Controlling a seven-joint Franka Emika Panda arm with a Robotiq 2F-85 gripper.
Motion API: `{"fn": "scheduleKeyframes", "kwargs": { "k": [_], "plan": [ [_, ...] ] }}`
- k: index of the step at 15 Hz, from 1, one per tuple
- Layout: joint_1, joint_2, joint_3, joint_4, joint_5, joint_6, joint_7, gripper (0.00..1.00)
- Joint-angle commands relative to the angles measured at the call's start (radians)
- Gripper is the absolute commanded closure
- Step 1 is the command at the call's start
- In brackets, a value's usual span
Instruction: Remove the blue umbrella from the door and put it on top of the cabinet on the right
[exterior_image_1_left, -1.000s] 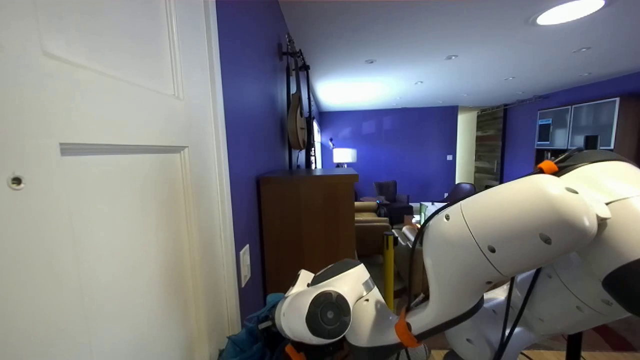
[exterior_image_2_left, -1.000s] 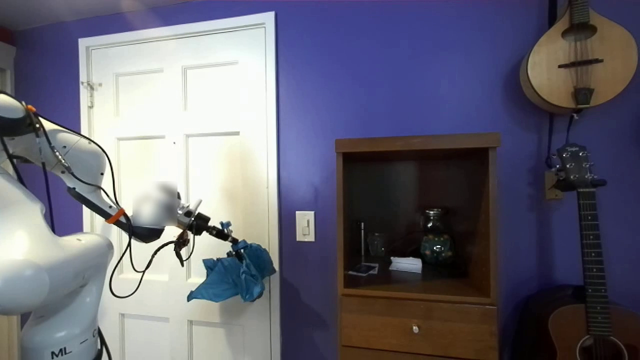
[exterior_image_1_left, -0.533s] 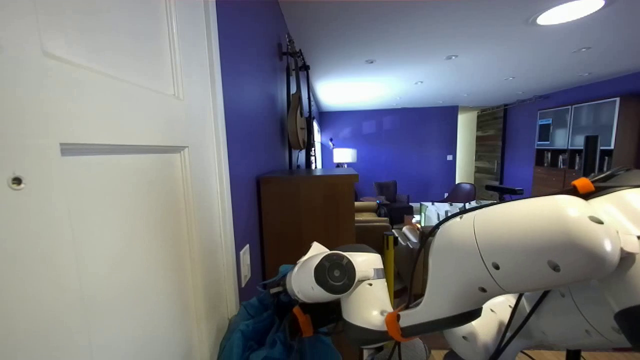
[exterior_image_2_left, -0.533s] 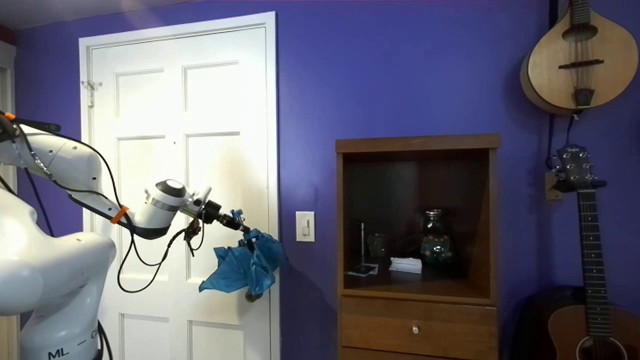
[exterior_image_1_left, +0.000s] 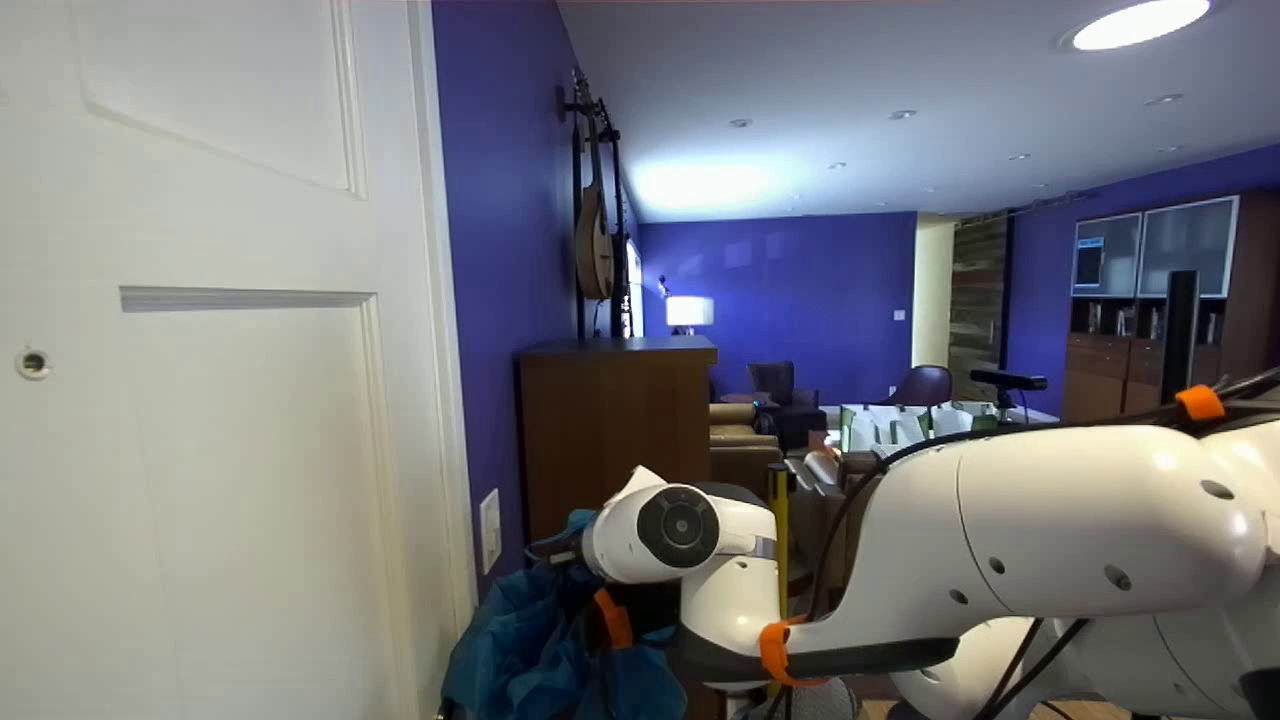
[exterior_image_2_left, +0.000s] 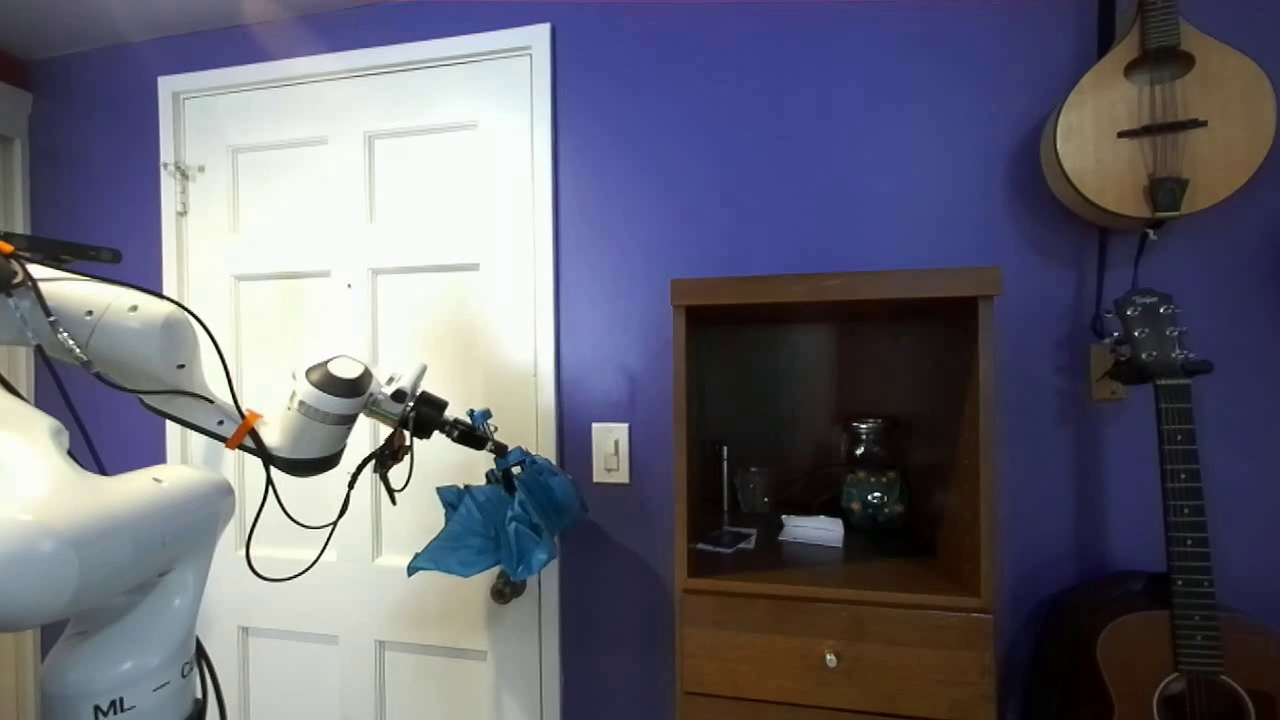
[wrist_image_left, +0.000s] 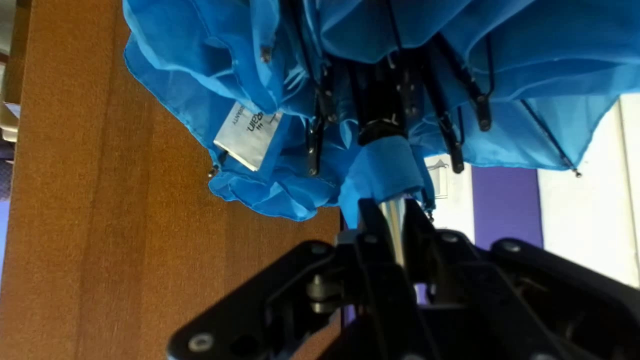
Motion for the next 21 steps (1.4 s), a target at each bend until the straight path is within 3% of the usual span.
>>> {"fn": "scheduleKeyframes", "kwargs": {
  "k": [1, 3, 4, 10, 18, 19, 21],
  "plan": [
    [-0.016, 0.029, -0.016, 0.002, 0.003, 0.004, 0.012, 0.96],
    [-0.034, 0.036, -0.048, 0.005, 0.005, 0.021, 0.018, 0.96],
    [-0.071, 0.082, -0.020, 0.001, 0.155, 0.044, -0.093, 0.96],
    [-0.188, 0.075, -0.041, 0.044, 0.387, 0.165, -0.303, 0.96],
    [-0.288, 0.030, -0.053, 0.131, 0.575, 0.243, -0.509, 0.96],
    [-0.280, 0.070, -0.022, 0.099, 0.598, 0.208, -0.503, 0.85],
    [-0.290, 0.070, -0.026, 0.113, 0.613, 0.209, -0.521, 0.85]
  ]
}}
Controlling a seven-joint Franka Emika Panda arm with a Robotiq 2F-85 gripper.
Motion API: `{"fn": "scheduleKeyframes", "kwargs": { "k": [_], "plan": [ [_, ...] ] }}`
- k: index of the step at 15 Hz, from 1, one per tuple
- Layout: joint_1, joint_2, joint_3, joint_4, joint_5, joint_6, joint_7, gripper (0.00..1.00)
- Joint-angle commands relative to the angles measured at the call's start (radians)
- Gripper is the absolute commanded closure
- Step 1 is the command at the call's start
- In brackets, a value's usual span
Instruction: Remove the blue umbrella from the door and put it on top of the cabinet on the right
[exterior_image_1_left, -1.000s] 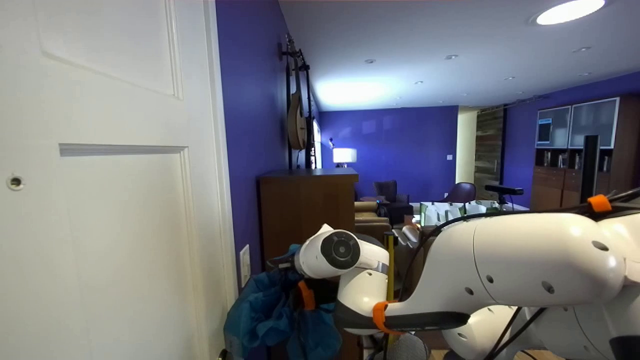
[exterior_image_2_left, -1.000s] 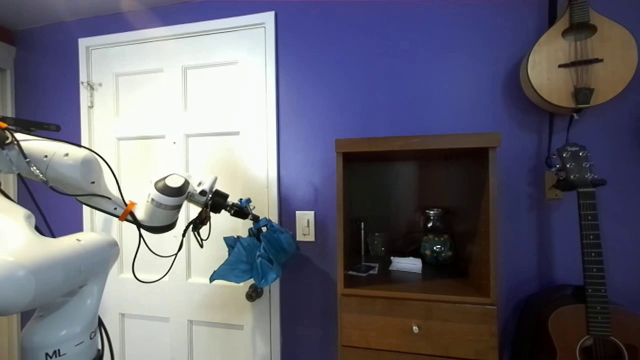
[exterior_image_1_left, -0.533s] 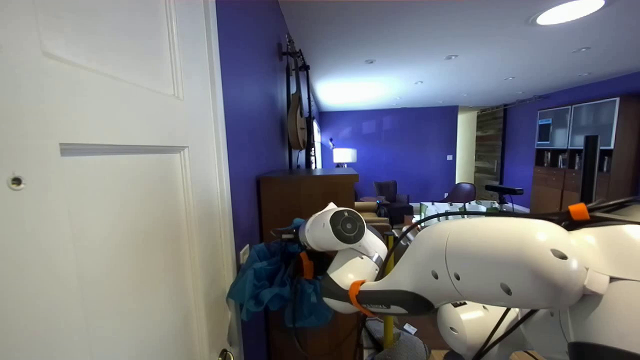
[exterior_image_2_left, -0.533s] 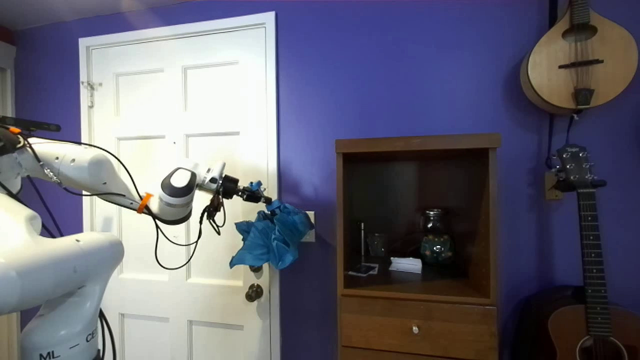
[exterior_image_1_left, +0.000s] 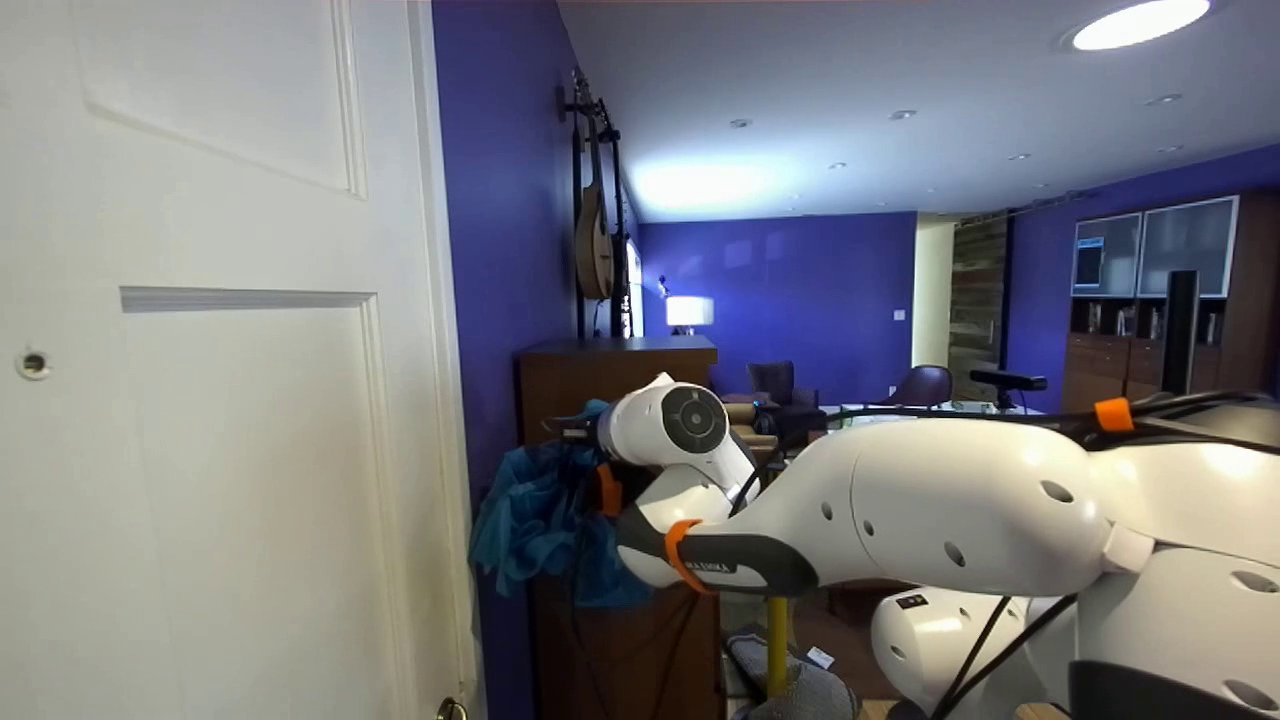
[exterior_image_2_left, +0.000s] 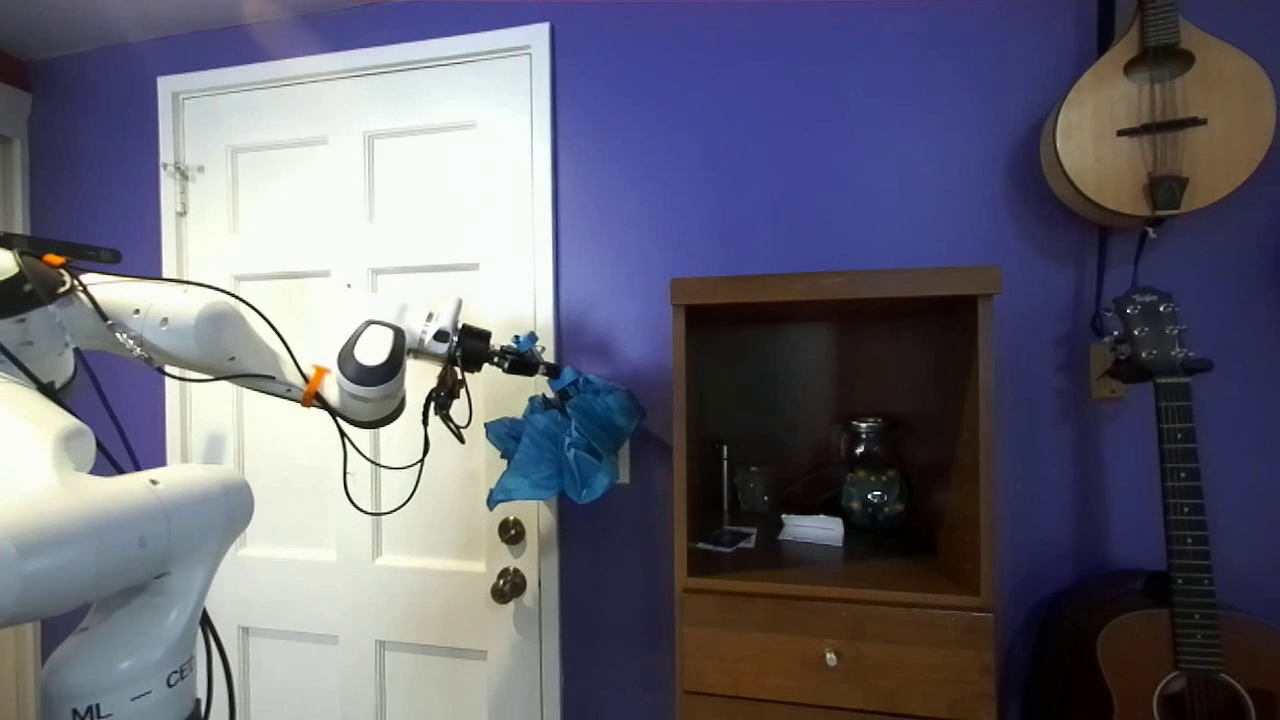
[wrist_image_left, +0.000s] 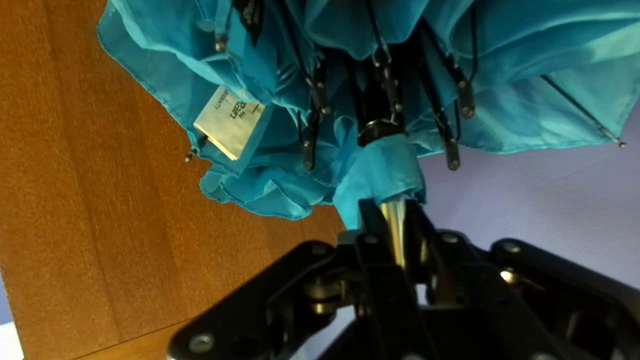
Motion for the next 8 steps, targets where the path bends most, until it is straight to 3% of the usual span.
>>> {"fn": "scheduleKeyframes", "kwargs": {
  "k": [1, 3, 4, 8],
  "plan": [
    [-0.007, 0.008, 0.016, 0.006, 0.071, -0.005, -0.057, 0.85],
    [-0.007, 0.008, 0.016, 0.007, 0.071, -0.005, -0.057, 0.85],
    [-0.007, 0.008, 0.016, 0.007, 0.071, -0.005, -0.057, 0.96],
    [-0.059, 0.035, -0.016, 0.030, 0.139, 0.017, -0.053, 0.96]
  ]
}}
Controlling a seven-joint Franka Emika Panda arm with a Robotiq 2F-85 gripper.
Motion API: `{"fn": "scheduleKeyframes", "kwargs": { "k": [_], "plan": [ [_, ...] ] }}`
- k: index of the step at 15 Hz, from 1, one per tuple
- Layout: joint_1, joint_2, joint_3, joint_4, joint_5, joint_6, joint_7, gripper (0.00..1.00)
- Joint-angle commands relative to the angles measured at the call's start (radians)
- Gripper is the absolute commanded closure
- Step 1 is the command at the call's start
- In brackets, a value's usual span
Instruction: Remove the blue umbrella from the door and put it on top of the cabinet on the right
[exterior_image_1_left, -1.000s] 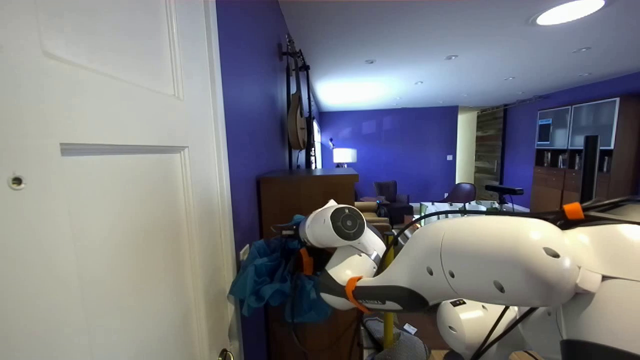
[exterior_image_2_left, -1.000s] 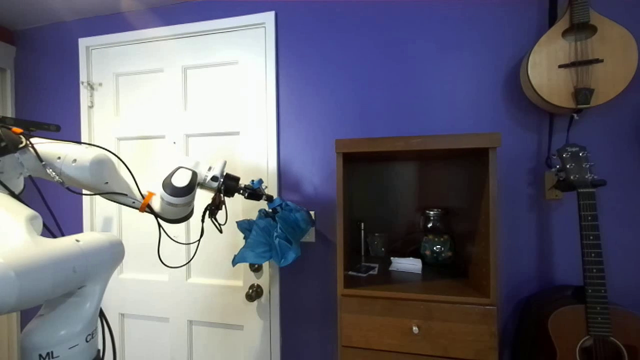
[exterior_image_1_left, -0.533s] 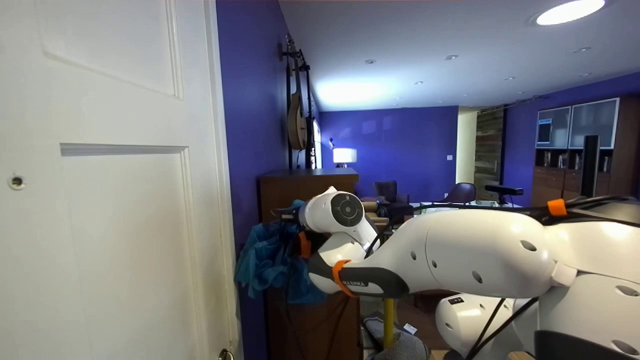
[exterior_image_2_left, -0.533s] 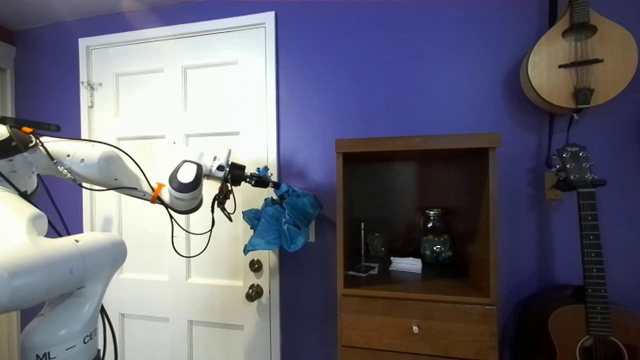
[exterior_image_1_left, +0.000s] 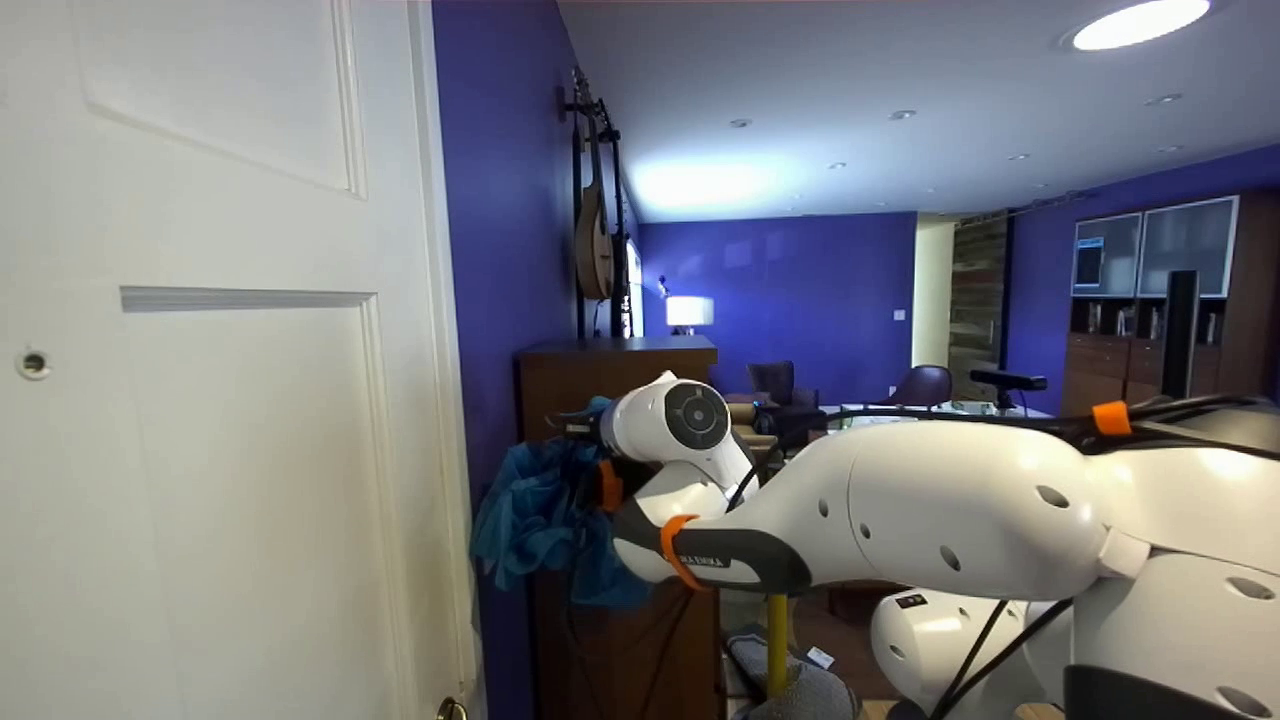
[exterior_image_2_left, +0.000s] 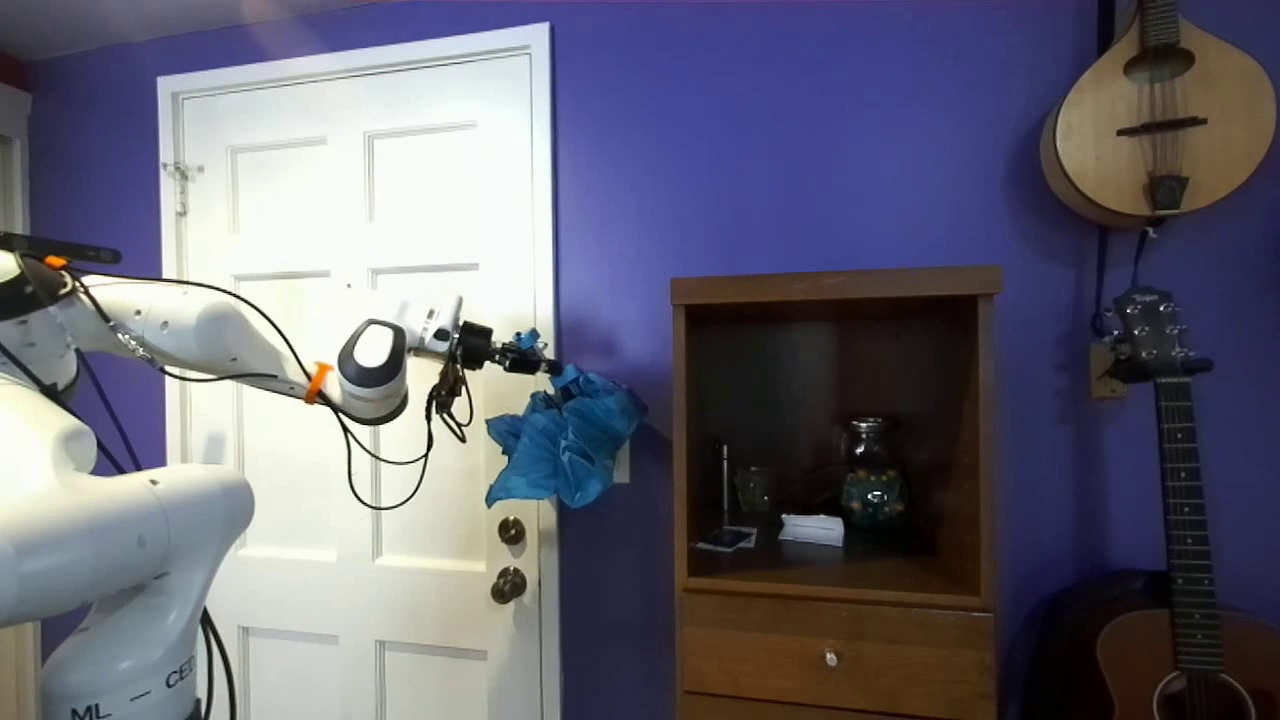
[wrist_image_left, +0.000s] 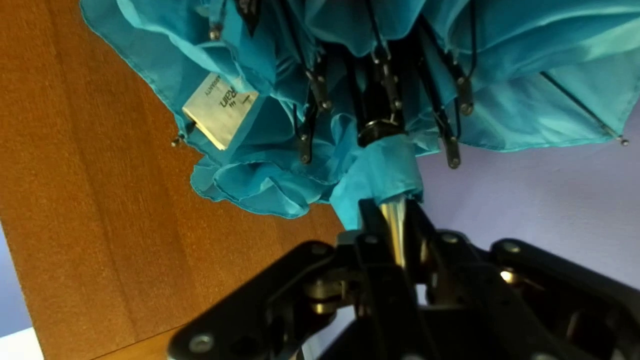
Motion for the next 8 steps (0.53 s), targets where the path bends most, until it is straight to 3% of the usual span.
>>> {"fn": "scheduleKeyframes", "kwargs": {
  "k": [1, 8],
  "plan": [
    [-0.062, 0.029, -0.025, 0.034, 0.085, 0.026, -0.030, 0.96],
    [-0.171, -0.034, -0.066, 0.124, 0.117, 0.133, -0.063, 0.96]
  ]
}}
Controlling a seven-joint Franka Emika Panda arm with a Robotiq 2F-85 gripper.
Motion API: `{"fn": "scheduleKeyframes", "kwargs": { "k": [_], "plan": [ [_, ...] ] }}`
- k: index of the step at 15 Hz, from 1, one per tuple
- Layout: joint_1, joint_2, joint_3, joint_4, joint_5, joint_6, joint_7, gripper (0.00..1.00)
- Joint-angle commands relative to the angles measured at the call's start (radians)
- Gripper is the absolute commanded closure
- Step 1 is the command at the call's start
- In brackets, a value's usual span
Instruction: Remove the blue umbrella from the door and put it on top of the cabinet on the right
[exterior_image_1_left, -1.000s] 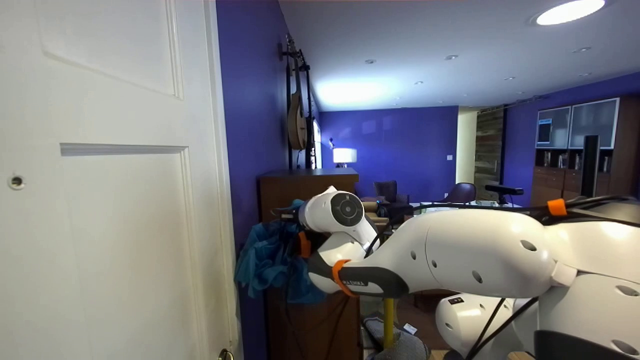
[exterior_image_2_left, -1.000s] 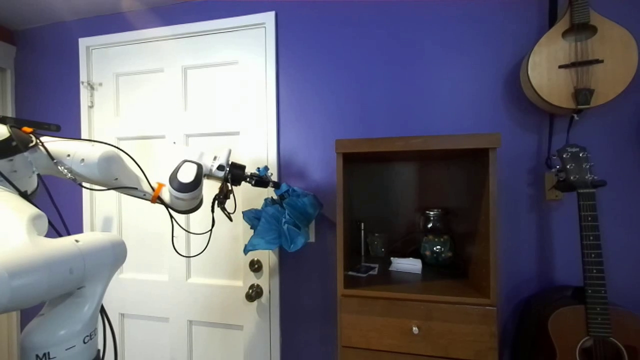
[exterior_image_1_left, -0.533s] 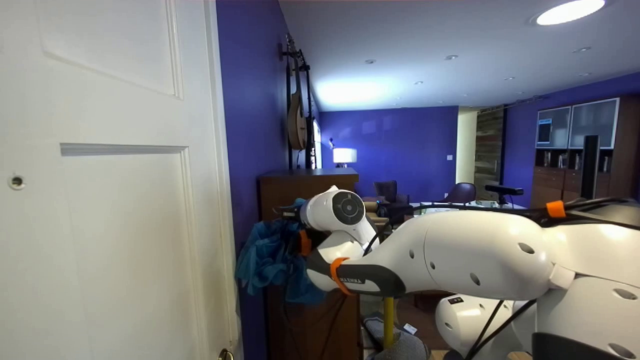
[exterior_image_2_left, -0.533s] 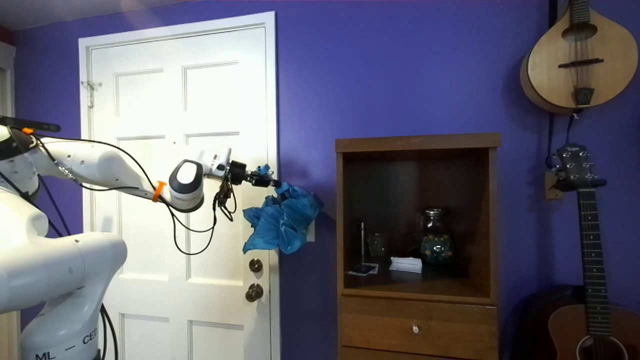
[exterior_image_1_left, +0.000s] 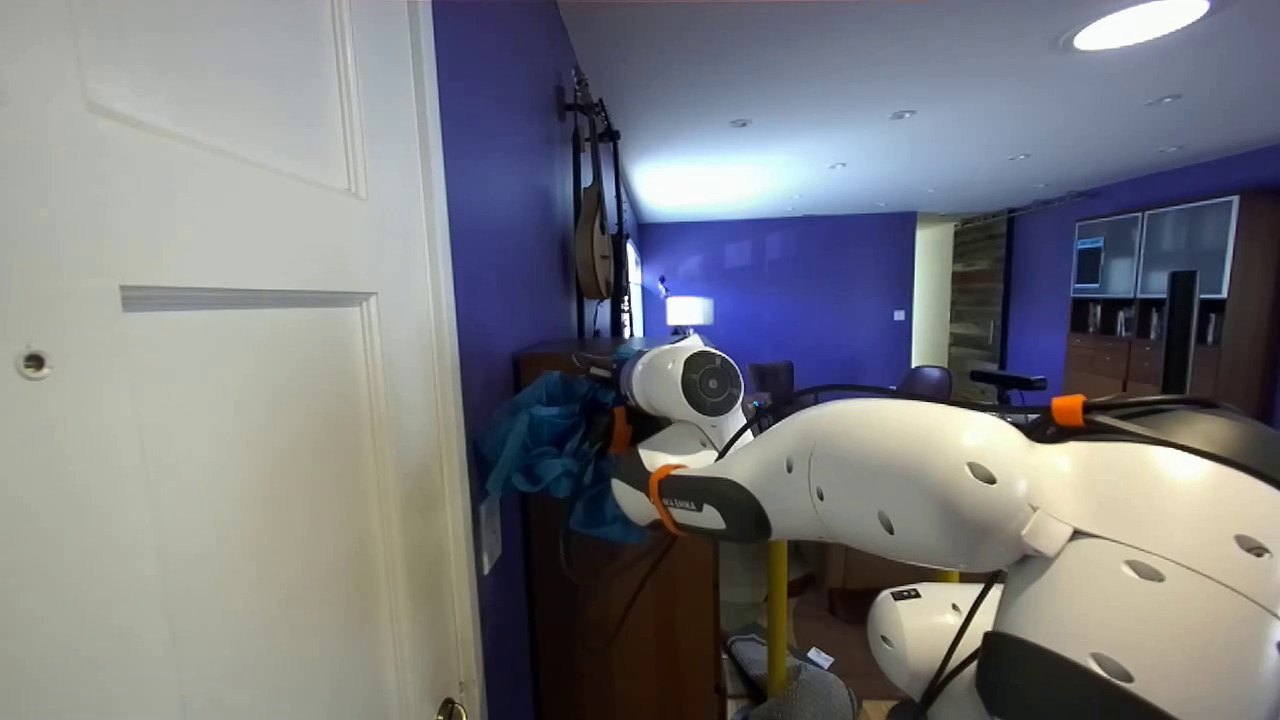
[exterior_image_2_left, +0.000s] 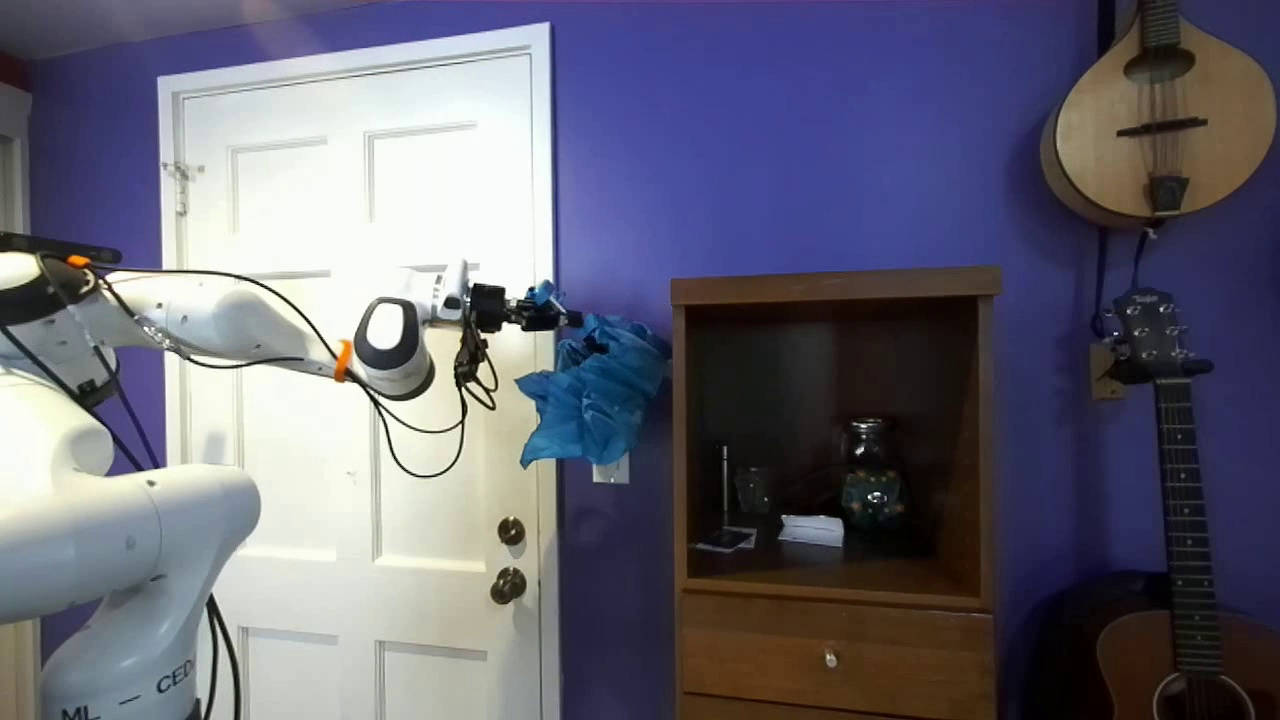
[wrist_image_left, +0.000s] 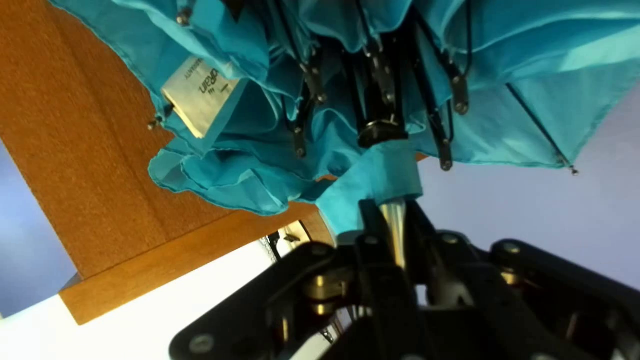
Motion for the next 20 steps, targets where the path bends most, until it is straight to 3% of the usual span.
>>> {"fn": "scheduleKeyframes", "kwargs": {
  "k": [1, 6, 7, 20],
  "plan": [
    [-0.019, -0.005, 0.005, 0.019, 0.048, 0.002, -0.042, 0.85],
    [-0.043, -0.017, 0.005, 0.046, 0.052, 0.003, -0.045, 0.85],
    [-0.043, -0.017, 0.005, 0.046, 0.052, 0.003, -0.045, 0.96],
    [-0.291, -0.081, 0.001, 0.270, 0.152, 0.189, -0.009, 0.96]
  ]
}}
